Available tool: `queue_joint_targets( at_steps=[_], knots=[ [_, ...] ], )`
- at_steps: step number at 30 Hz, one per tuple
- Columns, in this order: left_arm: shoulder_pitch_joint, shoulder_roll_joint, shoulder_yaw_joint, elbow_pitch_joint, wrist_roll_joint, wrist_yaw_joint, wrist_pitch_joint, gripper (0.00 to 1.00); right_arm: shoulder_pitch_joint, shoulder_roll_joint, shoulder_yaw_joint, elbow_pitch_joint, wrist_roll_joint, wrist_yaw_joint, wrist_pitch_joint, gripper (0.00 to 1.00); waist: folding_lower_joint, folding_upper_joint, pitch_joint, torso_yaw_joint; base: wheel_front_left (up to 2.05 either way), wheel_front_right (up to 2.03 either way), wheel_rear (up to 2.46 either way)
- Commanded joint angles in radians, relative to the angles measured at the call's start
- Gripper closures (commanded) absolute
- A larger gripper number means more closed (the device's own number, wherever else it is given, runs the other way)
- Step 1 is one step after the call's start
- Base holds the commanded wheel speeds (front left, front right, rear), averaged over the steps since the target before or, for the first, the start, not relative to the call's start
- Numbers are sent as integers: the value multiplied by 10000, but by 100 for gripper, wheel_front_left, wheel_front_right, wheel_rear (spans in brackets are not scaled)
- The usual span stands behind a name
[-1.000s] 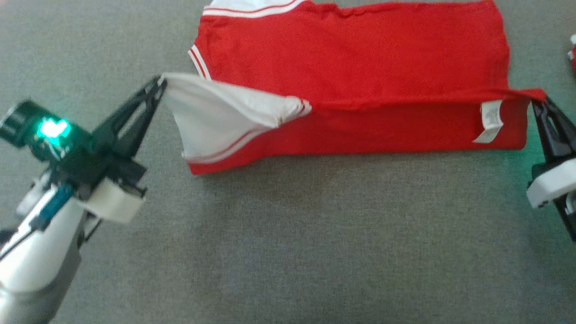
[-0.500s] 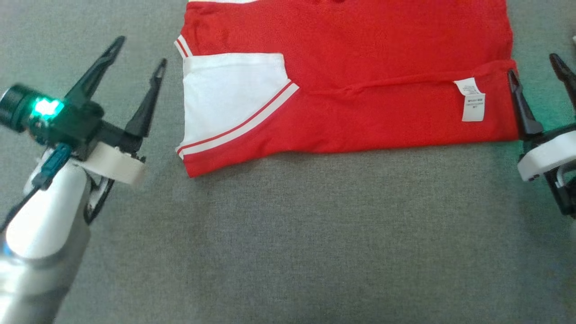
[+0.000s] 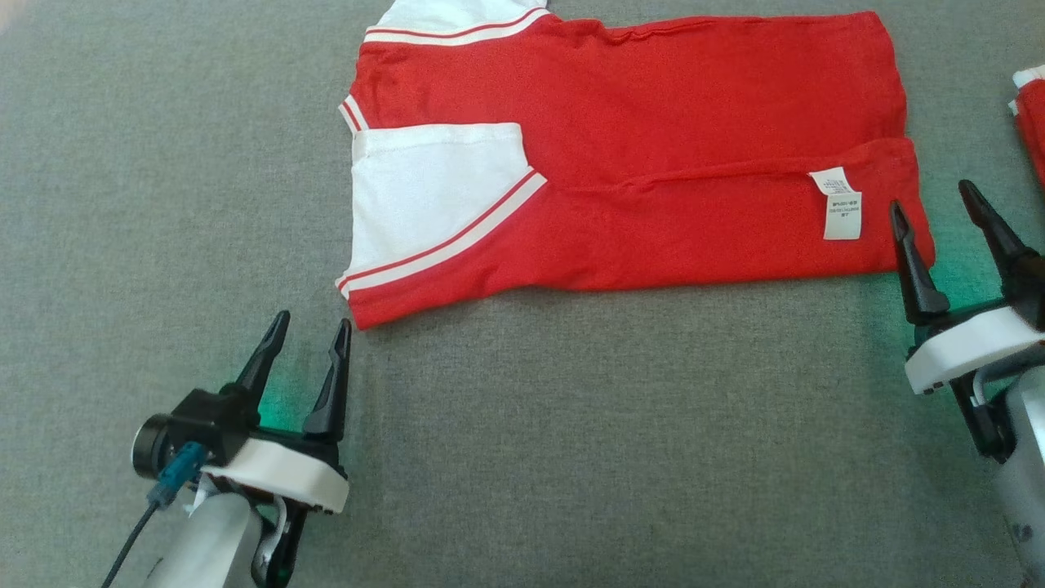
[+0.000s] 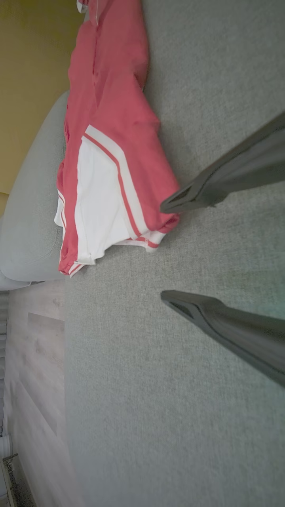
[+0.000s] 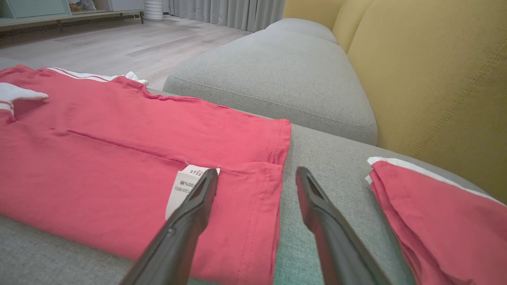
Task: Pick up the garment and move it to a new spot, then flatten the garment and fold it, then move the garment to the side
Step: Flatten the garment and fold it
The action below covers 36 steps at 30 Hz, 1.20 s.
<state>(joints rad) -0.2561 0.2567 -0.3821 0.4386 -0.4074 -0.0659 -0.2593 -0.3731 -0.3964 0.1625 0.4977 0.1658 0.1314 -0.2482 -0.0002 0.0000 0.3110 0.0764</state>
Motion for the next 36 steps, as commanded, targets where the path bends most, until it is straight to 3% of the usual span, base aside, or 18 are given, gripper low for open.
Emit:
queue_joint_targets(
  at_steps=[1, 14, 21, 22, 25, 36],
  knots=[
    [-282, 181, 473, -161, -57, -90, -24, 0, 121, -114, 38, -289, -106, -7, -132, 0, 2, 0, -14, -1, 0, 0, 0],
    [-1191, -11, -108, 725, -400, -488, 662, 0, 202, 43, 58, -181, -186, -7, -134, 0, 2, 0, 94, -196, 0, 0, 0],
    [-1525, 71, -536, 1483, -566, -550, 1982, 0, 117, 145, 128, -158, -213, -7, -135, 0, 2, 0, 190, -309, 0, 0, 0],
    [-1519, 112, -648, 1511, -604, -570, 2157, 4, 108, 152, 143, -136, -209, -7, -135, 0, 2, 0, 174, -321, 0, 0, 0],
    [-1391, 254, -953, 1441, -835, -615, 2543, 100, 118, 172, 134, -32, -181, -7, -135, 0, 2, 0, 70, -344, 0, 0, 0],
    [-1095, 1177, -1345, 192, -1409, -645, 2390, 100, -152, 157, 192, 1402, 184, -7, 122, 0, 2, 0, -121, -208, 0, 0, 0]
  ],
)
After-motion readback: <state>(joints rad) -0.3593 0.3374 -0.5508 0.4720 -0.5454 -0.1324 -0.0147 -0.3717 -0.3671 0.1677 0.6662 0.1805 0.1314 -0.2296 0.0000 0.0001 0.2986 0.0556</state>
